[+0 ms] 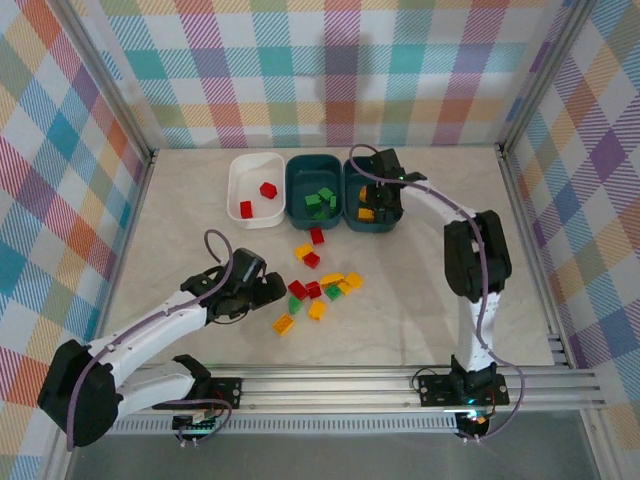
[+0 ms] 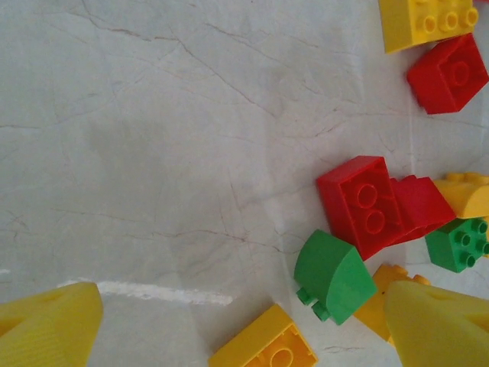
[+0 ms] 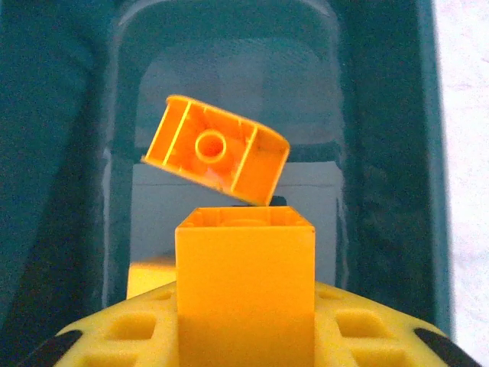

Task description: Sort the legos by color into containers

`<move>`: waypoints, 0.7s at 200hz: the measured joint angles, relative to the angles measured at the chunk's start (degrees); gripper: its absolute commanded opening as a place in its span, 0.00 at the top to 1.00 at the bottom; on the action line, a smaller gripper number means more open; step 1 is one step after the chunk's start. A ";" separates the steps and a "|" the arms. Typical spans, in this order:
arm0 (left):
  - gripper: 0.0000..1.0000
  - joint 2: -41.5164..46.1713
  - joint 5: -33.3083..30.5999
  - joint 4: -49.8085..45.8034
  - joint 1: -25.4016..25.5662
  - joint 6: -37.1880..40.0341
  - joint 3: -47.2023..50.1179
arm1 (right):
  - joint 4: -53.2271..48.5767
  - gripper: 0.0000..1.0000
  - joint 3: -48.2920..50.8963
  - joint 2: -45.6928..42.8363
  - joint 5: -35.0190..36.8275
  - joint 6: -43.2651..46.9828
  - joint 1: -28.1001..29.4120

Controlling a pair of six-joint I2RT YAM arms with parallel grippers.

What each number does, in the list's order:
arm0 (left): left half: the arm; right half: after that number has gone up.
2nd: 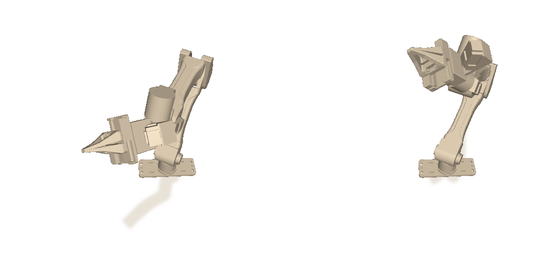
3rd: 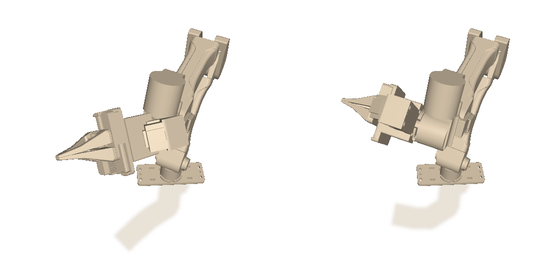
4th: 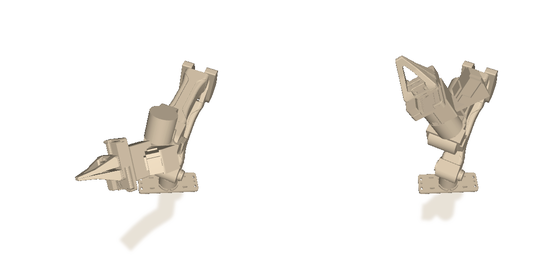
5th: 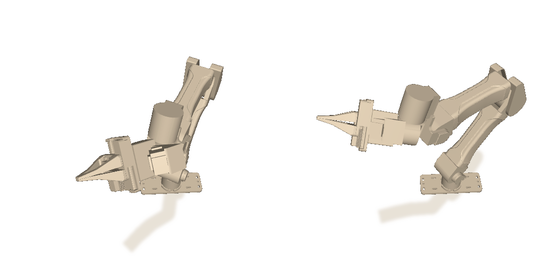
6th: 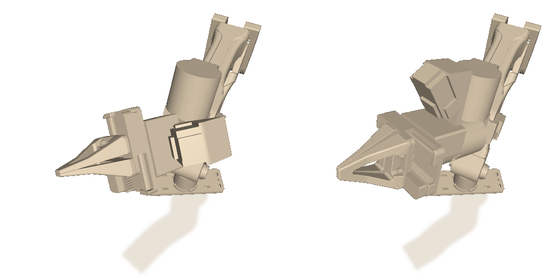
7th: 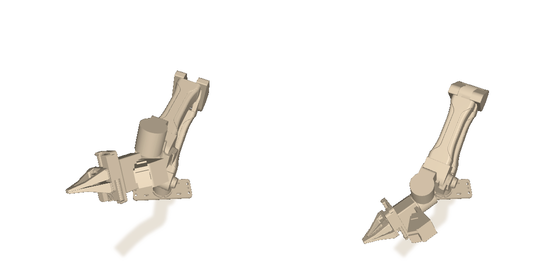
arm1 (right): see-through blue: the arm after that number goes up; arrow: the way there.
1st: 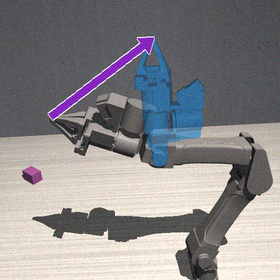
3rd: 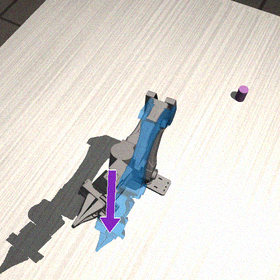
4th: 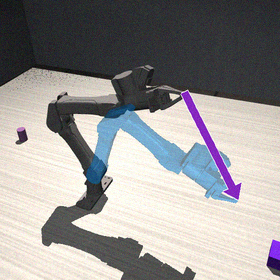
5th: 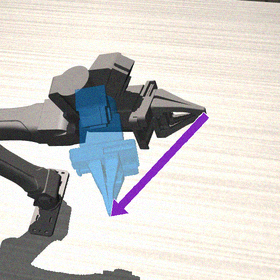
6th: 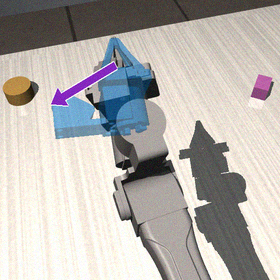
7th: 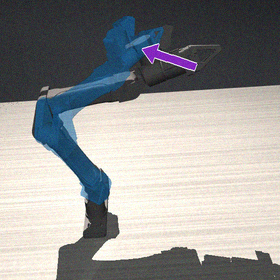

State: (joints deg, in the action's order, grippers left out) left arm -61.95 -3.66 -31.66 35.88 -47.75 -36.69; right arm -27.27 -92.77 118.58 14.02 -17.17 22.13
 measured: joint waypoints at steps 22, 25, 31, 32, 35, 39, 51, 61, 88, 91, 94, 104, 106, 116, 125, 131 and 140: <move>0.04 0.00 0.04 -1.07 1.60 0.66 -0.24 | -0.48 0.45 0.04 -1.07 -0.22 0.79 0.02; 0.04 -0.02 0.00 -1.29 1.95 0.76 -0.37 | -0.31 0.45 0.22 -1.46 -0.35 0.98 0.02; 0.05 -0.15 -0.07 -1.57 2.58 0.92 -0.70 | -0.07 0.44 0.68 -2.40 -0.66 1.07 0.00; 0.06 -0.22 -0.07 -1.70 2.75 1.01 -0.81 | -0.02 0.44 0.83 -2.71 -0.74 1.16 0.00; 0.06 -0.46 -0.22 -1.88 3.13 1.07 -1.09 | 0.09 0.43 1.20 -3.39 -0.76 1.18 0.02; 0.07 -0.72 -0.48 -2.21 3.61 1.20 -1.53 | 0.24 0.43 1.70 -4.20 -1.05 1.27 0.02; 0.09 -2.51 -1.64 -3.21 5.33 1.62 -3.30 | 1.18 0.41 4.35 -8.20 -1.51 1.22 0.20; 0.10 -4.31 -2.91 -3.91 6.71 1.90 -4.76 | 2.34 0.41 7.56 -12.28 -1.68 1.11 0.46; 0.14 -8.41 -5.75 -4.42 9.18 2.27 -7.56 | 6.56 0.40 20.15 -25.51 -2.34 -0.39 3.45; 0.15 -8.85 -5.99 -4.44 9.35 2.36 -7.85 | 7.06 0.39 21.46 -26.71 -2.34 -0.63 4.00; 0.15 -9.22 -6.16 -4.44 9.46 2.40 -8.13 | 7.58 0.39 22.77 -27.82 -2.58 -0.81 4.50; 0.16 -10.80 -6.73 -4.46 9.81 2.62 -9.22 | 9.33 0.39 27.89 -31.76 -2.80 -1.49 6.78; 0.17 -11.15 -6.84 -4.48 9.86 2.75 -9.51 | 9.51 0.39 28.55 -32.22 -2.82 -1.51 7.06; 0.17 -13.29 -7.45 -4.48 10.23 3.17 -11.10 | 10.56 0.39 32.72 -34.64 -2.82 -2.05 9.01; 0.18 -15.43 -8.09 -4.39 10.56 3.63 -12.74 | 11.45 0.39 36.44 -36.24 -2.75 -2.43 10.82; 0.18 -16.96 -8.52 -4.33 10.64 3.89 -13.90 | 11.91 0.38 38.62 -37.07 -2.56 -2.82 11.50; 0.18 -19.04 -9.20 -4.20 10.82 4.28 -15.41 | 12.61 0.38 42.10 -38.32 -1.99 -3.37 12.02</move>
State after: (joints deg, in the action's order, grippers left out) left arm -80.99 -12.86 -35.86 46.70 -43.46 -52.10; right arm -14.66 -50.68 80.27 12.03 -20.53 34.15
